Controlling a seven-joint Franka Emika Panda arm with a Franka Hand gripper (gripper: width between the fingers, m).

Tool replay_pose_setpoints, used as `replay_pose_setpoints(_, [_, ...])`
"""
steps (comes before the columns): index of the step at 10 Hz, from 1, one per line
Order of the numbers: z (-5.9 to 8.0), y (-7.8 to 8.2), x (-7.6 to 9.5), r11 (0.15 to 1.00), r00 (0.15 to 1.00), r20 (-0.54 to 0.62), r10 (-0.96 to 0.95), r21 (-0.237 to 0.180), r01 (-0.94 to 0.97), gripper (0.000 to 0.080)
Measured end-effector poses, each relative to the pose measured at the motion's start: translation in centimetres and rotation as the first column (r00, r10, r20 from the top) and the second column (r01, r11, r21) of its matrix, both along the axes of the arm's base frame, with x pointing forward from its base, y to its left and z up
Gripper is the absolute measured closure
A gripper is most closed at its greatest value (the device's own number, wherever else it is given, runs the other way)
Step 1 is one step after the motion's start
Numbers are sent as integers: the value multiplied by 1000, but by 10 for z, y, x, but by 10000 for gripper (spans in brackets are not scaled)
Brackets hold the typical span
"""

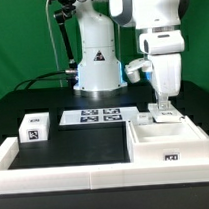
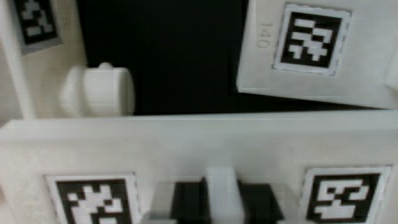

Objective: Assemble cabinet

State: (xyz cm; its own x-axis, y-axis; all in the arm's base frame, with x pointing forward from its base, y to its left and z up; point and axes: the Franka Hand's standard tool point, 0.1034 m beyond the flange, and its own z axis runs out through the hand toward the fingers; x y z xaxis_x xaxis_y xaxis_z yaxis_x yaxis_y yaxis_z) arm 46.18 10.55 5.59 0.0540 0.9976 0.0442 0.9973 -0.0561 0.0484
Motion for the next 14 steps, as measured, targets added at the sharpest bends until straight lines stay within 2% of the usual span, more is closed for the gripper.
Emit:
replay_pose_setpoints(4, [-2, 4, 8, 999, 999, 2, -39, 7, 38, 729])
replay_pose_setpoints(9, [-2, 3, 10, 999, 999, 3, -40, 8, 40, 729])
replay_pose_setpoints(11, [-1, 5, 29, 999, 999, 5, -44, 9, 44, 729])
replay_pose_setpoints(14, [0, 5, 47, 999, 999, -7, -49, 3, 49, 729])
